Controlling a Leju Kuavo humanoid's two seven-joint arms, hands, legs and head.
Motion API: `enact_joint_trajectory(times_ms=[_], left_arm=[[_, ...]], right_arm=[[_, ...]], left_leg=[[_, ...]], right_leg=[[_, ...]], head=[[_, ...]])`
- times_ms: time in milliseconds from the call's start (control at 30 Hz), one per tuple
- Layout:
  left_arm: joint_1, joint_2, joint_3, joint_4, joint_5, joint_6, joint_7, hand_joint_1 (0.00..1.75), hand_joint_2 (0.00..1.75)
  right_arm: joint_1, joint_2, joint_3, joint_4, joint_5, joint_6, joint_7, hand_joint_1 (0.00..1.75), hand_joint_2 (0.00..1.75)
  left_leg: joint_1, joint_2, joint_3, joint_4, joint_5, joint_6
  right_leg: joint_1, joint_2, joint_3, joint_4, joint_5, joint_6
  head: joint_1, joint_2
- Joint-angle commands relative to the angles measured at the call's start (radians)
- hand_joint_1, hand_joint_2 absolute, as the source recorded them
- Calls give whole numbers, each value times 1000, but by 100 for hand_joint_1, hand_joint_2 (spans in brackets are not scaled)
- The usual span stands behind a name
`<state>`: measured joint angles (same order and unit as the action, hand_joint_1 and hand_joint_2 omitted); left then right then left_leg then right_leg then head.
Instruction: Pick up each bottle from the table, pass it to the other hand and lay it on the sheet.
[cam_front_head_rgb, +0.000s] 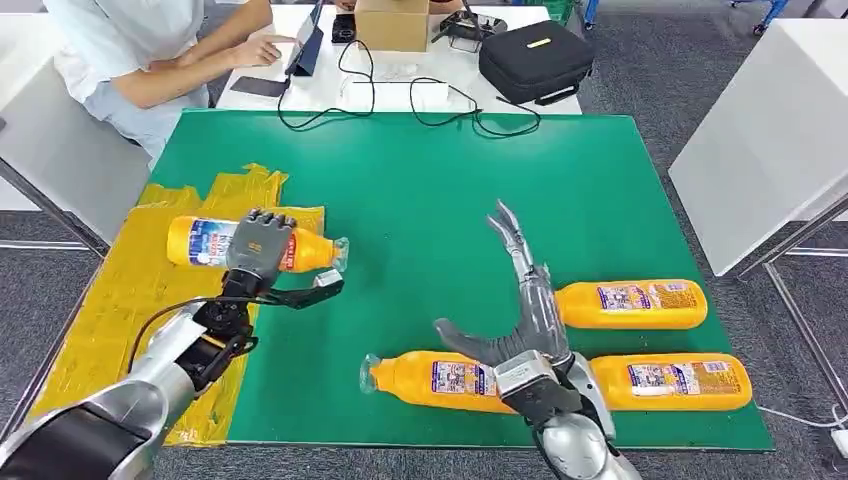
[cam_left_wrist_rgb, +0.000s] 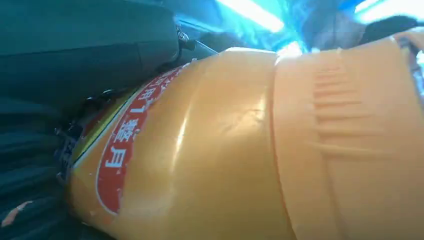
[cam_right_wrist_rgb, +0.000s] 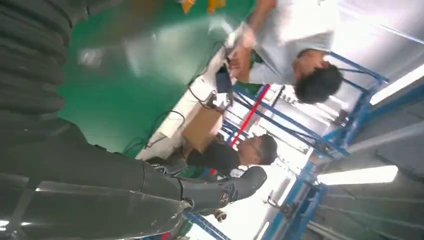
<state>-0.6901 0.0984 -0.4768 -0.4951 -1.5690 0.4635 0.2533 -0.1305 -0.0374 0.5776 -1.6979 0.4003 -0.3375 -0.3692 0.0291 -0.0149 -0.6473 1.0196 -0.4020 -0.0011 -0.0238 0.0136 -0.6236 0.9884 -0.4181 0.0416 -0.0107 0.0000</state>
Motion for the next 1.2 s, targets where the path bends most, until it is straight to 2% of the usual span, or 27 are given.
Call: enact_joint_trajectory(times_ms=[33,67,100,133,200,233,267,300,367,433,467,533,567,600,700,833,933,967,1033,1067,1100,1200], left_arm=[[-71,10,43,142,-2,-67,104,0,175],[-71,9,45,138,-2,-72,113,0,175],[-68,11,45,134,-2,-74,115,0,175],[-68,11,45,134,-2,-74,115,0,175],[-58,5,84,124,-2,-70,125,0,175],[-43,2,115,112,3,-62,116,0,175],[-30,-1,141,99,8,-54,99,0,175],[-18,-5,161,90,17,-45,84,0,0],[11,-31,246,56,89,-19,2,0,0],[13,-36,247,53,88,-21,1,0,0],[25,-54,305,29,139,-21,-67,0,0],[31,-68,338,11,170,-22,-112,0,0],[45,-86,386,-24,231,-20,-180,0,0],[46,-87,389,-30,232,-28,-183,0,0],[60,-96,412,-65,267,-31,-219,0,0],[122,-143,474,-230,505,-118,-404,0,0],[175,-164,472,-342,591,-165,-394,0,0],[187,-171,478,-375,629,-184,-380,0,0],[225,-188,504,-475,819,-274,-443,0,0],[231,-185,500,-491,824,-277,-438,0,0],[263,-185,503,-566,900,-284,-470,0,0],[280,-171,486,-605,916,-296,-448,0,0]], right_arm=[[-32,-30,23,66,234,192,180,0,175],[-33,-36,32,74,266,223,196,0,175],[-28,-29,25,81,273,226,194,0,175],[-28,-29,25,81,273,226,194,0,175],[-33,-53,51,95,345,320,231,0,175],[-26,-69,66,110,376,362,242,0,175],[-28,-89,86,123,418,391,251,0,175],[-25,-97,93,135,429,399,249,0,175],[-33,-113,98,163,447,415,253,0,175],[-38,-115,93,165,446,415,252,0,175],[-40,-124,95,165,470,430,273,0,175],[-28,-148,88,151,481,439,285,0,175],[-8,-177,83,130,501,454,299,0,175],[2,-186,76,125,500,452,298,0,175],[11,-207,81,113,516,468,298,0,175],[54,-348,103,73,545,518,277,0,175],[142,-414,60,52,552,498,289,0,175],[170,-421,47,56,557,495,300,0,175],[206,-411,38,96,586,489,315,0,175],[206,-408,42,107,592,481,316,0,175],[197,-391,51,148,606,486,329,0,175],[182,-380,59,166,608,484,329,0,175]], left_leg=[[0,2,5,0,-2,2],[0,4,8,0,-3,3],[0,1,3,0,-1,1],[0,2,6,0,-2,2],[0,1,3,0,-1,1],[-1,2,9,-1,-3,3],[0,1,4,-1,-2,2],[0,2,6,-1,-2,2],[0,0,3,-1,-1,1],[-1,1,4,-1,-1,2],[-1,1,3,-1,-1,1],[-1,0,2,-1,-1,1],[-1,0,9,-1,-3,3],[-1,-1,2,-1,-1,2],[-1,-2,2,0,-1,2],[-1,-1,1,0,-1,2],[-2,-5,4,0,-2,3],[-2,-5,3,0,-2,3],[-2,-5,4,0,-3,3],[-3,-4,7,0,-5,4],[-2,-2,0,0,-2,2],[-2,1,2,0,-4,3]], right_leg=[[1,0,5,0,-1,-2],[1,0,8,-1,-2,-3],[1,0,3,-1,-1,-2],[1,-1,6,-1,-1,-2],[1,-1,4,-1,-1,-2],[1,-1,10,-1,-3,-4],[0,-1,6,-1,-1,-2],[1,-1,7,-2,-2,-2],[0,-1,4,-2,0,-1],[0,-1,5,-2,-1,-2],[0,0,4,-2,-1,-2],[0,-2,3,-1,-1,-1],[0,-3,10,-2,-3,-3],[0,-2,4,-2,-1,-1],[0,-3,4,-1,-1,-1],[-1,-3,2,-1,-1,-1],[-1,-8,8,-2,-4,-2],[-1,-7,6,-2,-3,-1],[-1,-7,8,-2,-4,-1],[-1,-8,11,-2,-5,-2],[-2,-3,3,-2,-1,-1],[-2,-1,3,-2,-1,-1]], head=[[0,0],[0,0],[0,0],[0,0],[0,0],[0,0],[0,0],[0,0],[0,0],[0,0],[0,0],[0,0],[0,0],[0,0],[0,0],[-1,0],[0,0],[-1,0],[0,0],[0,0],[0,0],[0,0]])
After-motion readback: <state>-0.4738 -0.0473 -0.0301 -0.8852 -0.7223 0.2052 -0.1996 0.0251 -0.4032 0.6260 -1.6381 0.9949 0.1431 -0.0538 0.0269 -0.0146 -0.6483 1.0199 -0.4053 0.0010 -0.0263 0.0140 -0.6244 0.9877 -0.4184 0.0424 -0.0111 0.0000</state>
